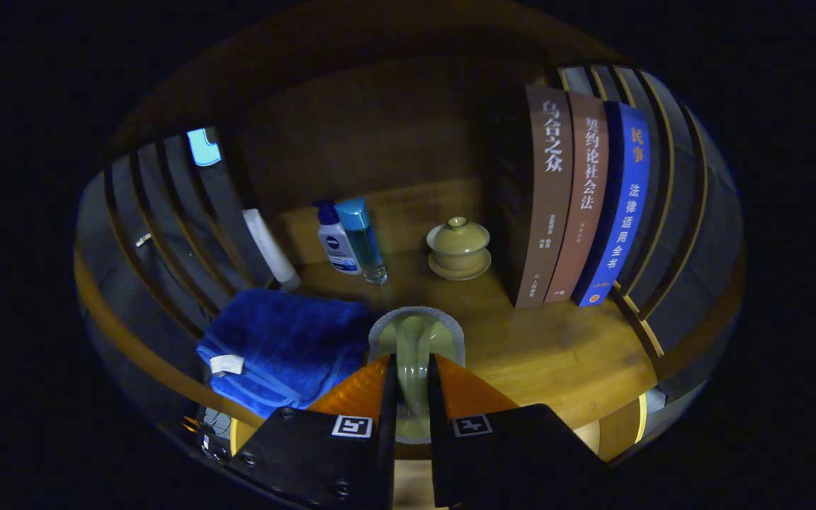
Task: Pull open the drawer, take out the items inside it, and place them on the countertop above the cabinet.
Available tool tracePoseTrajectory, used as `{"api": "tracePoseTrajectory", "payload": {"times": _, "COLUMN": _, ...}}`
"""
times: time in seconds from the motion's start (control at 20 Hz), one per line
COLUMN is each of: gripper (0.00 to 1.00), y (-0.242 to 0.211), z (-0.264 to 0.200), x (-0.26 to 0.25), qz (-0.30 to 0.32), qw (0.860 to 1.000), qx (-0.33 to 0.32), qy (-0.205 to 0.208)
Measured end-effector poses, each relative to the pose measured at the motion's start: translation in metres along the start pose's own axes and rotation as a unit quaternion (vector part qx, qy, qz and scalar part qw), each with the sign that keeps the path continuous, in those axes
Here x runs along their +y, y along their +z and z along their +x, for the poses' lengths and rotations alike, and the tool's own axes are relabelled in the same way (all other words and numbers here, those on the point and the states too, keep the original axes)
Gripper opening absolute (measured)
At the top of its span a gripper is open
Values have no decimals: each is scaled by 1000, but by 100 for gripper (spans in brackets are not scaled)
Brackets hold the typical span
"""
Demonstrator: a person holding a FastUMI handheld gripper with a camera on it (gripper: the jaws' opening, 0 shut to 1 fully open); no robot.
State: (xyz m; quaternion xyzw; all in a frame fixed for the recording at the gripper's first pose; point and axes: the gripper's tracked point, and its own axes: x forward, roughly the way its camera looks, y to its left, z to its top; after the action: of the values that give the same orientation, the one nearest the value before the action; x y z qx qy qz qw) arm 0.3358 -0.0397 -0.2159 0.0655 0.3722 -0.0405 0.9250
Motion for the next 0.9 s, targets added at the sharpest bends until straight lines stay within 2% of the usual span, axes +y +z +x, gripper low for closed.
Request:
{"api": "tracePoseTrajectory", "payload": {"times": 0.2, "gripper": 23, "y": -2, "z": 18, "x": 1, "qz": -2, "qw": 1000, "qx": 11, "qy": 3}}
{"api": "tracePoseTrajectory", "payload": {"times": 0.3, "gripper": 29, "y": -1, "z": 18, "x": 2, "qz": -1, "qw": 1000, "qx": 8, "qy": 4}}
{"api": "tracePoseTrajectory", "payload": {"times": 0.5, "gripper": 89, "y": -1, "z": 14, "x": -1, "qz": 1, "qw": 1000, "qx": 4, "qy": 0}}
{"api": "tracePoseTrajectory", "payload": {"times": 0.55, "gripper": 91, "y": 0, "z": 10, "x": 0, "qz": 0, "qw": 1000, "qx": 1, "qy": 0}}
{"api": "tracePoseTrajectory", "payload": {"times": 0.6, "gripper": 100, "y": -2, "z": 7, "x": 0, "qz": -3, "qw": 1000, "qx": -4, "qy": -1}}
{"api": "tracePoseTrajectory", "payload": {"times": 0.9, "gripper": 100, "y": 4, "z": -72, "x": 10, "qz": -29, "qw": 994, "qx": -103, "qy": 6}}
